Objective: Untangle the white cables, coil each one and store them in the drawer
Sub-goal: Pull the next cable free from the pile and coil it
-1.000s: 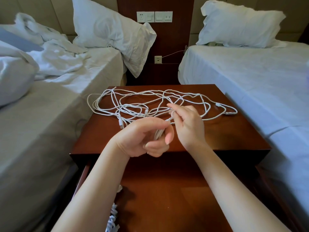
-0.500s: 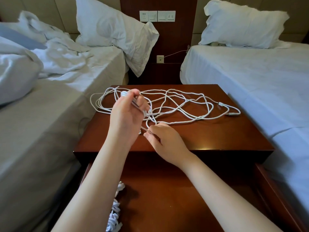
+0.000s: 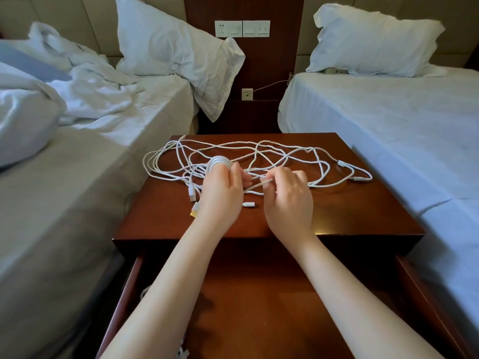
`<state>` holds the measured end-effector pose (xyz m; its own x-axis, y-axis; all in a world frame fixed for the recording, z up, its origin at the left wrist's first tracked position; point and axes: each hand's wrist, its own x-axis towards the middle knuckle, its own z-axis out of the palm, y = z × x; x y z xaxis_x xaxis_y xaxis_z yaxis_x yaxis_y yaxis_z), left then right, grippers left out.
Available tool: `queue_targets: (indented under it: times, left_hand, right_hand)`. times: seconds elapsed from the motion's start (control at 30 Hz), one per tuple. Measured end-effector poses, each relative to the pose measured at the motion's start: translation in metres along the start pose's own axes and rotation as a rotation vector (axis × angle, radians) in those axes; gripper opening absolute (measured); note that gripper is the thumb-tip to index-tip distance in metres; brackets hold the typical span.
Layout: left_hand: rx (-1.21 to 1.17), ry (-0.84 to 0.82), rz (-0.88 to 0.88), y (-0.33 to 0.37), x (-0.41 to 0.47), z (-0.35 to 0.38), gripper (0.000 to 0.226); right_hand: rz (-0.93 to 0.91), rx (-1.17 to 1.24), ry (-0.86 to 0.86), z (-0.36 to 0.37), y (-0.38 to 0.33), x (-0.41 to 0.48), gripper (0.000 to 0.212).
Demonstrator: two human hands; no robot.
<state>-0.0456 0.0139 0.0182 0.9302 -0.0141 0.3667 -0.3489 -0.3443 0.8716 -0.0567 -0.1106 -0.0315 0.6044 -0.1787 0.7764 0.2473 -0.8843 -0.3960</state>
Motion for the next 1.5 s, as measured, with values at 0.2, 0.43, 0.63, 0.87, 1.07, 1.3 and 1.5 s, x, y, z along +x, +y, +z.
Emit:
queue_targets:
  times: [0.2, 0.43, 0.63, 0.87, 1.07, 1.3, 1.5]
  left_hand:
    - [0.282, -0.191, -0.077, -0.02, 0.003, -0.009, 0.038]
    - [0.098, -0.461, -0.206, -0.023, 0.0, -0.015, 0.035]
    - [0.132, -0.592, -0.16, -0.022, -0.004, -0.02, 0.03]
    - [0.091, -0.53, -0.164, -0.024, -0.005, -0.017, 0.033]
    - [0.08, -0.529, -0.139, -0.028, -0.005, -0.013, 0.038]
    - [-0.237, -0.835, -0.131, -0.013, -0.007, -0.017, 0.046]
    - [-0.593, -1.06, -0.101, 0.008, -0.011, -0.018, 0.041]
  right_hand:
    - [0.216, 0.19, -0.063, -0.015, 0.017, 0.015, 0.01]
    - [0.287, 0.441, -0.171, -0.018, 0.017, 0.017, 0.019]
    - [0.468, 0.817, -0.25, -0.029, 0.019, 0.02, 0.017]
    - [0.461, 0.618, -0.175, -0.029, 0.023, 0.02, 0.03]
    - [0.365, 0.549, -0.172, -0.027, 0.033, 0.02, 0.021]
    - [0.327, 0.417, -0.11, -0.019, 0.034, 0.018, 0.015]
    - [0.182, 0.457, -0.195, -0.017, 0.027, 0.013, 0.033]
